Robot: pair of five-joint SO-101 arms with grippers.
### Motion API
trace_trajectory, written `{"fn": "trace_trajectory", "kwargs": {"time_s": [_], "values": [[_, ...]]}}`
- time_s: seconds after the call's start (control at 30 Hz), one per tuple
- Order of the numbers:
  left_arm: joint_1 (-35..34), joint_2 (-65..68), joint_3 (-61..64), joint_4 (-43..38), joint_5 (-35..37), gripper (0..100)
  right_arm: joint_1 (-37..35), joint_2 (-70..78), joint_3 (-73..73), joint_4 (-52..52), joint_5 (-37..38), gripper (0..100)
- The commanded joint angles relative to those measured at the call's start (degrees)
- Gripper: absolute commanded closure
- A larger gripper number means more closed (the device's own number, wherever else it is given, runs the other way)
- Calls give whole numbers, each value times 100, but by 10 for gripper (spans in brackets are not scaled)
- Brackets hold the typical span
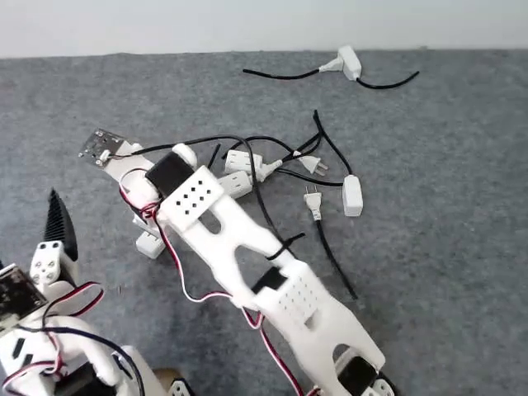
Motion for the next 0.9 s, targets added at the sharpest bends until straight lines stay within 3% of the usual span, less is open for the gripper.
{"fn": "trace_trajectory", "kwargs": {"time_s": [0.0, 0.17, 0.87], "values": [[-79, 44, -242, 378, 53, 652, -22, 303, -835, 242, -44, 991], [-79, 18, -233, 774, 70, 652, -189, 312, -809, 224, 18, 991], [-88, 9, -198, 782, 70, 652, -356, 567, -598, 215, 0, 991]]}}
